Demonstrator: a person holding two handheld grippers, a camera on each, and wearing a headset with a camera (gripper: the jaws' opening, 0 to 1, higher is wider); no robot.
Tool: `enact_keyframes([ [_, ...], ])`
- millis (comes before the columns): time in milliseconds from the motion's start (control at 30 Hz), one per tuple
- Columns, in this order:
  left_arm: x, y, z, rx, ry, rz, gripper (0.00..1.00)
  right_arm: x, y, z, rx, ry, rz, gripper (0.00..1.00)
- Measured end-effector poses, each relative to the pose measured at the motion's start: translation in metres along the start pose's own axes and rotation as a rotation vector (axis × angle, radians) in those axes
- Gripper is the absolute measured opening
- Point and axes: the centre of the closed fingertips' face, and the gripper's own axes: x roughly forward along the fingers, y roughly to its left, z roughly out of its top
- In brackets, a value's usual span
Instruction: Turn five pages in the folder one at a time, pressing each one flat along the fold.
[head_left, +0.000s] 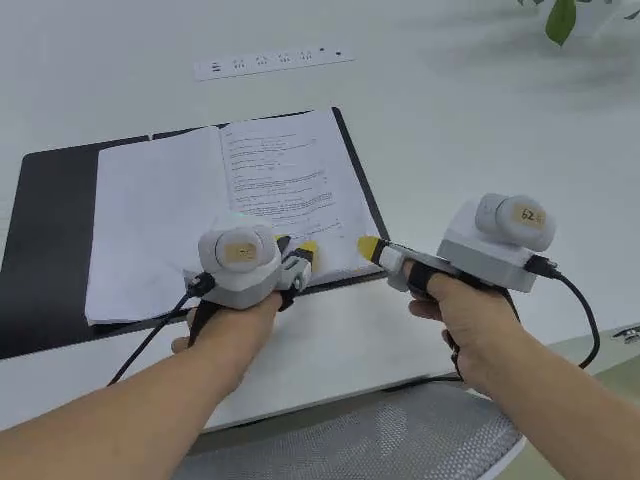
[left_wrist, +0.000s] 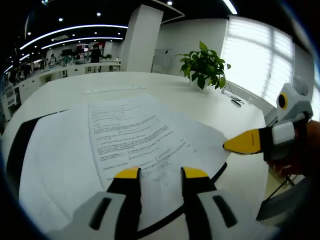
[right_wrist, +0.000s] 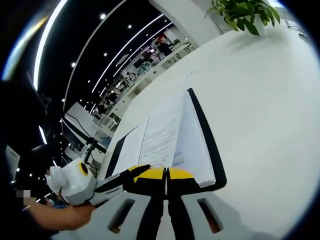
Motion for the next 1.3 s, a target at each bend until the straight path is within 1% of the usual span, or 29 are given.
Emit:
enact_keyframes([
  [33, -0.009, 0.001, 0.005, 0.041, -0.030, -0.023, 0.31, -0.001, 0.004, 0.001, 0.005, -0.007, 0.008, 0.00],
  [67, -0.015, 0.004, 0.006, 0.050, -0.032, -0.017, 0.30, -0.002, 0.009, 0.002, 0.007, -0.014, 0.016, 0.00],
  [100, -0.026, 0.009, 0.008, 0.053, -0.033, -0.012, 0.30, -0.002, 0.011, 0.003, 0.009, -0.016, 0.020, 0.00],
  [133, -0.033, 0.012, 0.012, 0.054, -0.053, -0.011, 0.31, -0.004, 0.020, 0.005, 0.019, -0.028, 0.035, 0.00],
  [167, -0.042, 0.017, 0.018, 0.045, -0.085, -0.012, 0.33, -0.004, 0.025, 0.006, 0.024, -0.036, 0.047, 0.00],
  [200, -0.050, 0.020, 0.021, 0.049, -0.096, -0.012, 0.34, -0.005, 0.034, 0.007, 0.027, -0.042, 0.067, 0.00],
  [233, -0.060, 0.028, 0.025, 0.061, -0.112, 0.003, 0.35, -0.005, 0.041, 0.008, 0.024, -0.048, 0.079, 0.00],
  [267, -0.067, 0.032, 0.026, 0.069, -0.114, 0.013, 0.35, -0.005, 0.051, 0.008, 0.023, -0.053, 0.098, 0.00],
  [300, -0.076, 0.039, 0.028, 0.073, -0.123, 0.022, 0.35, -0.005, 0.058, 0.008, 0.023, -0.053, 0.109, 0.00],
  [367, -0.090, 0.049, 0.033, 0.081, -0.141, 0.044, 0.35, -0.002, 0.074, 0.008, 0.013, -0.059, 0.137, 0.00],
  [400, -0.099, 0.056, 0.035, 0.081, -0.154, 0.059, 0.35, -0.001, 0.083, 0.007, 0.011, -0.058, 0.153, 0.00],
  [467, -0.114, 0.068, 0.039, 0.078, -0.174, 0.089, 0.35, 0.003, 0.097, 0.005, 0.002, -0.050, 0.176, 0.00],
  [500, -0.120, 0.073, 0.041, 0.074, -0.185, 0.099, 0.35, 0.004, 0.103, 0.004, -0.003, -0.046, 0.185, 0.00],
  [533, -0.128, 0.080, 0.041, 0.067, -0.190, 0.117, 0.35, 0.006, 0.107, 0.003, -0.007, -0.042, 0.194, 0.00],
  [633, -0.143, 0.091, 0.042, 0.061, -0.205, 0.148, 0.35, 0.013, 0.126, -0.002, -0.023, -0.024, 0.224, 0.00],
  [667, -0.150, 0.096, 0.043, 0.058, -0.213, 0.160, 0.35, 0.015, 0.130, -0.003, -0.030, -0.018, 0.230, 0.00],
  [833, -0.173, 0.108, 0.044, 0.051, -0.230, 0.203, 0.35, 0.026, 0.154, -0.015, -0.047, 0.016, 0.263, 0.00],
  [900, -0.181, 0.109, 0.044, 0.046, -0.238, 0.211, 0.34, 0.031, 0.161, -0.019, -0.054, 0.026, 0.271, 0.00],
  [1000, -0.190, 0.112, 0.047, 0.042, -0.255, 0.226, 0.34, 0.039, 0.176, -0.029, -0.070, 0.054, 0.292, 0.00],
  [1133, -0.202, 0.117, 0.052, 0.045, -0.280, 0.241, 0.34, 0.053, 0.190, -0.042, -0.096, 0.083, 0.304, 0.00],
  [1200, -0.207, 0.121, 0.052, 0.043, -0.281, 0.252, 0.34, 0.058, 0.193, -0.048, -0.103, 0.094, 0.300, 0.00],
  [1300, -0.215, 0.125, 0.053, 0.052, -0.288, 0.264, 0.33, 0.072, 0.200, -0.060, -0.108, 0.127, 0.304, 0.00],
])
